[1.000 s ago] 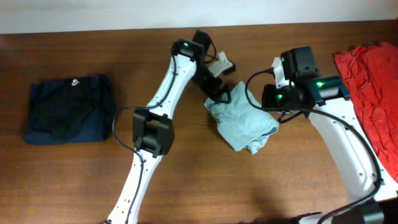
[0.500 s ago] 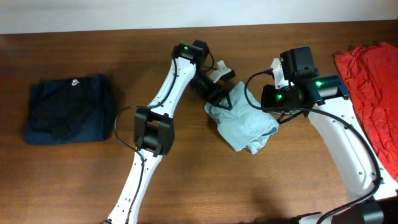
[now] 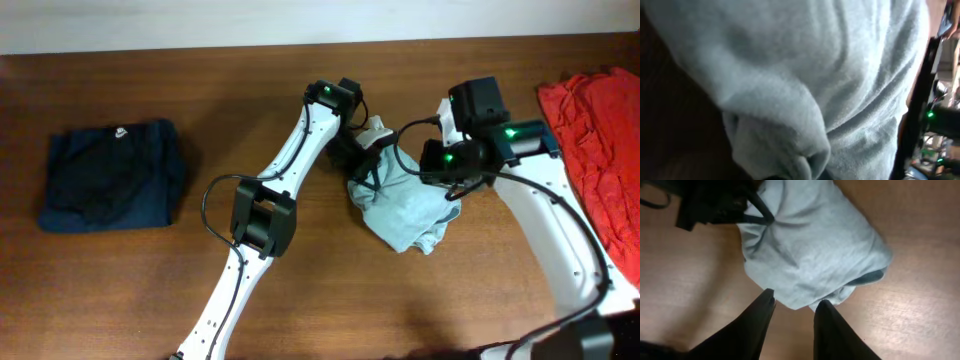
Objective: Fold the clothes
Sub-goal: 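Tuck and press the bundle's top edge with both grippers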
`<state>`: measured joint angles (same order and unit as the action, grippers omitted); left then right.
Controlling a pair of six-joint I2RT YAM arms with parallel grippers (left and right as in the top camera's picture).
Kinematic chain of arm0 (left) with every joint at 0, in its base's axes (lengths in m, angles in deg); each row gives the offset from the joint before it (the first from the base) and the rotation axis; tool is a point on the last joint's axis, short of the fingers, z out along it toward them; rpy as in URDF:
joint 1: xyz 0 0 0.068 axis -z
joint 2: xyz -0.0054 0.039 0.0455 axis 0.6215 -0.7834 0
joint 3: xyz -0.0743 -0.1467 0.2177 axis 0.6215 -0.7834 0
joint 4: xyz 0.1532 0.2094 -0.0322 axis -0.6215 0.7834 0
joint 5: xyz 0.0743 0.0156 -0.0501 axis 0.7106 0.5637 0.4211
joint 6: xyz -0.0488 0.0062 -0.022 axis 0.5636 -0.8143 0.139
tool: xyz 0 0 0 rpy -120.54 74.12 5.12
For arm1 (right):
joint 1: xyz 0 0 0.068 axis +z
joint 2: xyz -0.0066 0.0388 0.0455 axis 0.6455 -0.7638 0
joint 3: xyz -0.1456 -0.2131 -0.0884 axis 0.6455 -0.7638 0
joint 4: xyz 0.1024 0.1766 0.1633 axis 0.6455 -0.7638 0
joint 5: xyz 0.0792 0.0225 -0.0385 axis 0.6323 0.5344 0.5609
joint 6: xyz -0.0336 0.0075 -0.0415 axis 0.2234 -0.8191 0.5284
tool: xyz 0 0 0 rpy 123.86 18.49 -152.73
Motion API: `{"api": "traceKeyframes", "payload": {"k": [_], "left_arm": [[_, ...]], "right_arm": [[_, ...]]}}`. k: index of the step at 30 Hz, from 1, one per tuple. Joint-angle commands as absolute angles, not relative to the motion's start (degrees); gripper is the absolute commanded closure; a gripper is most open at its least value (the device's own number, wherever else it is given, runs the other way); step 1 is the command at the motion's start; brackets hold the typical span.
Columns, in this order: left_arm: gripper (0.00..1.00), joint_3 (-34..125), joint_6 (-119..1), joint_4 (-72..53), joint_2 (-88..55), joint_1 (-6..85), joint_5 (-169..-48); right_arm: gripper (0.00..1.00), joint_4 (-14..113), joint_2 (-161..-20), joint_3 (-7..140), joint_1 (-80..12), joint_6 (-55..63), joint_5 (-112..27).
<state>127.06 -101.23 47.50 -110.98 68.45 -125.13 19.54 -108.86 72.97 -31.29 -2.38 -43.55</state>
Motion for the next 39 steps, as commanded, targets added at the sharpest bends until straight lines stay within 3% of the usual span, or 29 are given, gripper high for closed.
{"api": "traceKeyframes", "payload": {"k": [1, 8, 9, 10, 12, 20, 23, 24, 31, 35, 39], "left_arm": [[0.99, 126.9, -91.0, 49.4, -112.4, 66.5, -124.9], [0.99, 126.9, -81.6, 47.2, -112.4, 62.6, -124.9], [0.99, 126.9, -81.6, 46.9, -112.4, 62.6, -124.9], [0.99, 126.9, -81.6, 46.6, -112.4, 62.6, -124.9], [0.99, 126.9, -81.6, 46.5, -112.4, 63.0, -124.8], [0.98, 126.9, -81.9, 46.5, -112.4, 64.0, -124.0], [0.87, 126.9, -81.9, 47.2, -112.4, 63.4, -122.2], [0.72, 126.9, -81.9, 47.2, -112.4, 62.9, -122.2], [0.42, 126.9, -82.2, 47.7, -112.4, 59.2, -123.5], [0.31, 126.9, -83.6, 43.3, -112.4, 58.1, -127.5], [0.27, 126.9, -86.0, 40.2, -112.4, 60.5, -127.0]], "right_arm": [[0.67, 18.3, -113.6, 72.6, -31.6, -5.1, -43.5], [0.69, 19.1, -122.5, 72.6, -31.6, -7.3, -41.9], [0.73, 19.7, -123.7, 72.6, -31.6, -7.6, -41.7], [0.87, 21.2, -125.4, 72.6, -31.6, -7.7, -41.7], [0.96, 24.7, -128.4, 72.6, -31.5, -5.9, -41.7], [0.96, 30.1, -136.3, 72.6, -30.8, -1.0, -40.5], [0.96, 30.0, -138.8, 72.6, -30.8, -1.0, -41.8], [0.96, 29.5, -139.0, 72.6, -30.8, -1.0, -42.0], [0.96, 29.2, -138.9, 72.6, -30.8, -1.0, -42.0], [0.96, 29.1, -138.9, 72.6, -30.8, -1.0, -42.0], [0.96, 28.7, -138.9, 72.6, -30.8, -1.0, -42.0]]}}
